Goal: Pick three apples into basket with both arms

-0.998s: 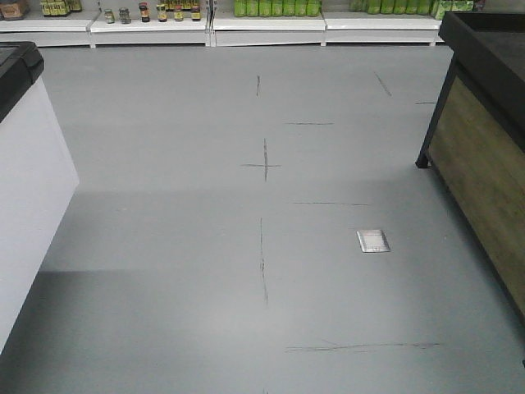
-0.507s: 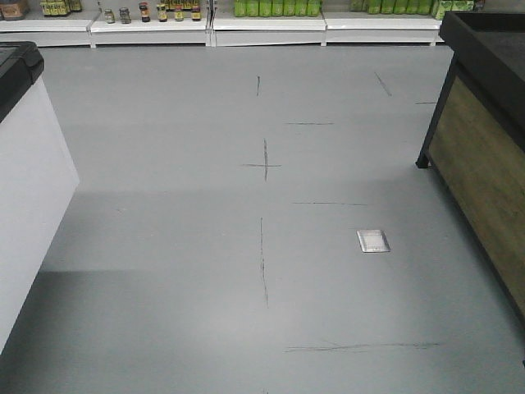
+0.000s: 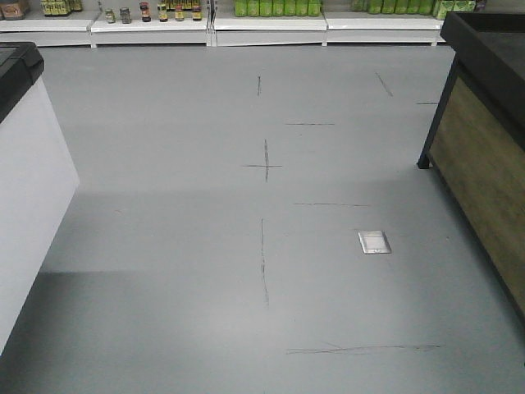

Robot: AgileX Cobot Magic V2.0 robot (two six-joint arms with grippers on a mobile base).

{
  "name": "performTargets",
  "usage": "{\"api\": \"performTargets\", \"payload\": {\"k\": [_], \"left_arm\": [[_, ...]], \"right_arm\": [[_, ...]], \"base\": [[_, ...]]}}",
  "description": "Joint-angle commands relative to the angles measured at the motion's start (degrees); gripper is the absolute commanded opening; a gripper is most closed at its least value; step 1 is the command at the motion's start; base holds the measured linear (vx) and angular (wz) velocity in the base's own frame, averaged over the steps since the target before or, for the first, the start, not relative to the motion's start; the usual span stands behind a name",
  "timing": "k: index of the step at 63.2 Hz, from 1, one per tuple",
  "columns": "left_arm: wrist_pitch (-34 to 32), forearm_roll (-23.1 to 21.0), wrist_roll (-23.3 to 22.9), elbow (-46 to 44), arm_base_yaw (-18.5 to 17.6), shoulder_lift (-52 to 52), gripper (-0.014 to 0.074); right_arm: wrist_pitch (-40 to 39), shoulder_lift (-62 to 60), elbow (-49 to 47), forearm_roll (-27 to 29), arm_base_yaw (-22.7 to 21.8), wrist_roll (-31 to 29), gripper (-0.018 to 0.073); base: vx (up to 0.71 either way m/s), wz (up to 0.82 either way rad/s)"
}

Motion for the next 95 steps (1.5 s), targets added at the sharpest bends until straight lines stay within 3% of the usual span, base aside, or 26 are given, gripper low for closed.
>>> {"api": "performTargets", "payload": {"k": [1, 95], "left_arm": [[-4.55, -0.31, -0.65, -1.01, -0.34, -0.77, -0.0006], [-4.55, -0.31, -0.65, -1.01, -0.34, -0.77, -0.0006]], "right_arm": [[-4.09, -0.69, 0.79, -0.5, -0.26, -0.41, -0.0008], [-4.09, -0.69, 0.79, -0.5, -0.26, -0.41, -0.0008]], "base": [[0.03, 0.01], [0.1, 0.01]]}}
